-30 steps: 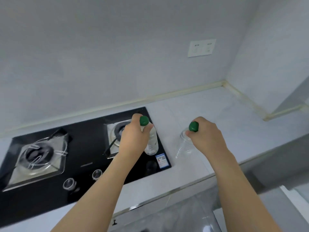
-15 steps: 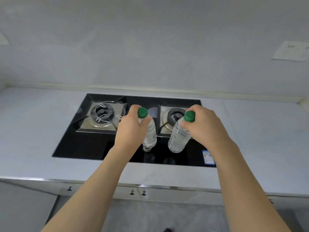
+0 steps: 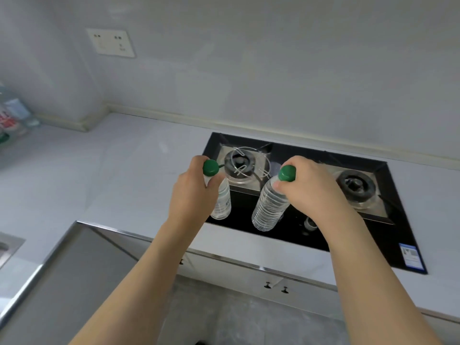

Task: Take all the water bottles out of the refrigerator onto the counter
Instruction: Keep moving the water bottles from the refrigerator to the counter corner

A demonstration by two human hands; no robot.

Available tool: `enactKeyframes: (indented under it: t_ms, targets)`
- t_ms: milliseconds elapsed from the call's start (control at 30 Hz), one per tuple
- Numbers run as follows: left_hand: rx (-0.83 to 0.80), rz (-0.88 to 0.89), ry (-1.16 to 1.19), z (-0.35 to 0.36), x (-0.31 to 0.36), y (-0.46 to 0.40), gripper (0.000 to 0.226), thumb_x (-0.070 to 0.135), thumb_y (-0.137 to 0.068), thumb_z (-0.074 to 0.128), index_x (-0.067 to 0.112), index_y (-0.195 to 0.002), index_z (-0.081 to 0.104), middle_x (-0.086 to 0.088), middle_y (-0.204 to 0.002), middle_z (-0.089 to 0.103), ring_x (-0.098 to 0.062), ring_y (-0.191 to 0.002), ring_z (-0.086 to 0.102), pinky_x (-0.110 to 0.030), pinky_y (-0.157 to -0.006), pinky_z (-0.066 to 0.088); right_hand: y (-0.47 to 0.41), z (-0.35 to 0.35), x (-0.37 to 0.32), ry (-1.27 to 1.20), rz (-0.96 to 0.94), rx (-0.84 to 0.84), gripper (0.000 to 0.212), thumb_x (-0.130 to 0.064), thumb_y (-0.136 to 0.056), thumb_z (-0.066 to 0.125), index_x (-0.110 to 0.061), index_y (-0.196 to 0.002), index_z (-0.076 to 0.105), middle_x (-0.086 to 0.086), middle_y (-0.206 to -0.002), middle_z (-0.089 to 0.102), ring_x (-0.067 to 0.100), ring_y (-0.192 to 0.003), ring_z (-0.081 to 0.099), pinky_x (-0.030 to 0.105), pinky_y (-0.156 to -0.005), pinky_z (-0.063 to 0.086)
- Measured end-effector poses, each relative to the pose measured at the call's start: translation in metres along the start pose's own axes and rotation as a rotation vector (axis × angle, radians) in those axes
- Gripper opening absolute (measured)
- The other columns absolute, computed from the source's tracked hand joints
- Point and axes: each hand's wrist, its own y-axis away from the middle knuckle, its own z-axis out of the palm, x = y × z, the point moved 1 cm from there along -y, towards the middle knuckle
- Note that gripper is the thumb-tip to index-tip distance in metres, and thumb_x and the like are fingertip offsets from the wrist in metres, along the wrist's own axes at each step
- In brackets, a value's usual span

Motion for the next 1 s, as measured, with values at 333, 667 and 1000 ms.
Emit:
enactKeyframes:
  t_ms: [333,667,1000]
  targets:
    - [0.115,-0.082,0.006,-0.083,-0.074,-0.025,0.031,0.034,-0.093,0.058,0.019,-0.119,0.049,0.001,-0.094,0.060,-0.023,-0.080,0.056,-0.032,-0.067,0.042,-0.017,0.061,-0.108,0.015,-0.144,-0.080,0.026,-0.026,-0.085,0.068,-0.020,-0.108,0.059,-0.004,-0.098,0.060,0.016,-0.088,0.056,0.029,-0.073,0.043]
    - [0.250,-0.223,-0.009,-0.134,-0.144,-0.080,0.029,0.034,-0.093,0.059,0.020,-0.116,0.049,0.002,-0.093,0.059,-0.021,-0.076,0.054,-0.032,-0.065,0.042,-0.094,0.131,-0.200,0.083,-0.295,-0.213,0.027,-0.028,-0.084,0.069,-0.020,-0.108,0.058,-0.002,-0.103,0.060,0.019,-0.089,0.054,0.028,-0.073,0.042]
    - [0.399,-0.273,-0.047,-0.198,-0.190,-0.142,0.029,0.033,-0.093,0.060,0.019,-0.115,0.050,0.002,-0.095,0.060,-0.023,-0.080,0.056,-0.034,-0.068,0.045,-0.162,0.179,-0.285,0.032,-0.421,-0.275,0.022,-0.028,-0.086,0.066,-0.022,-0.104,0.056,-0.004,-0.097,0.058,0.021,-0.087,0.057,0.029,-0.071,0.045]
